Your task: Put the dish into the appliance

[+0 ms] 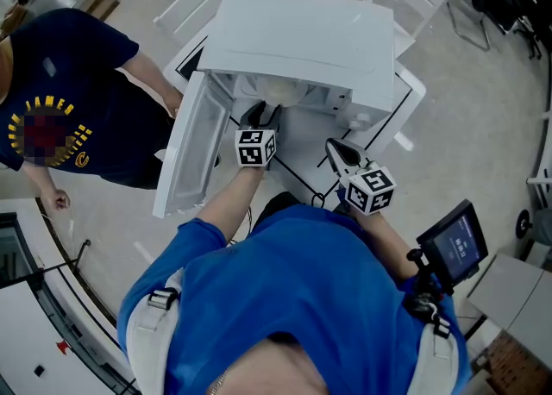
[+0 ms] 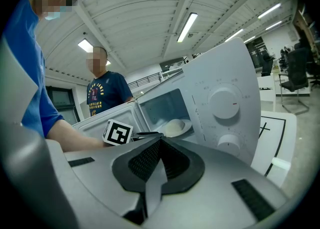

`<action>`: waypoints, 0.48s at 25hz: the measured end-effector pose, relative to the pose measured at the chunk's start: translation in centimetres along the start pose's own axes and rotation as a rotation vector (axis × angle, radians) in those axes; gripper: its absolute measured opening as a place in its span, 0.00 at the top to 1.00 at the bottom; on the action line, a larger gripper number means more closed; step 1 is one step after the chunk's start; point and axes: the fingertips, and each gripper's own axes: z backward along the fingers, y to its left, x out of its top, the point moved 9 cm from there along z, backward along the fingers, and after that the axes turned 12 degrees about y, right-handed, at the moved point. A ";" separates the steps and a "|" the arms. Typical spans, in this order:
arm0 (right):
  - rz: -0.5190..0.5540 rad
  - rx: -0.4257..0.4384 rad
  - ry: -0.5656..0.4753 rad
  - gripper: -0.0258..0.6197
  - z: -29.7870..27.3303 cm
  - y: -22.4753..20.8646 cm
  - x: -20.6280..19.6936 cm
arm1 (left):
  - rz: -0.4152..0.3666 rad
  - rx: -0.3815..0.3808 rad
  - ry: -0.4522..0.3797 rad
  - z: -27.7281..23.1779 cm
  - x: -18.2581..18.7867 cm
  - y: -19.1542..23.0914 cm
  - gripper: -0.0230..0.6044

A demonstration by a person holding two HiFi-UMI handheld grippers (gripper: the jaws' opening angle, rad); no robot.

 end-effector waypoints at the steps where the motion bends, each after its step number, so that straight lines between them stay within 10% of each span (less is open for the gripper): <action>1: 0.000 0.000 0.001 0.96 0.0 0.0 0.1 | -0.001 0.001 0.002 -0.1 0.1 0.0 0.66; 12: -0.001 0.000 0.004 0.96 -0.1 0.3 0.6 | -0.006 0.024 0.026 -0.7 1.1 0.2 0.65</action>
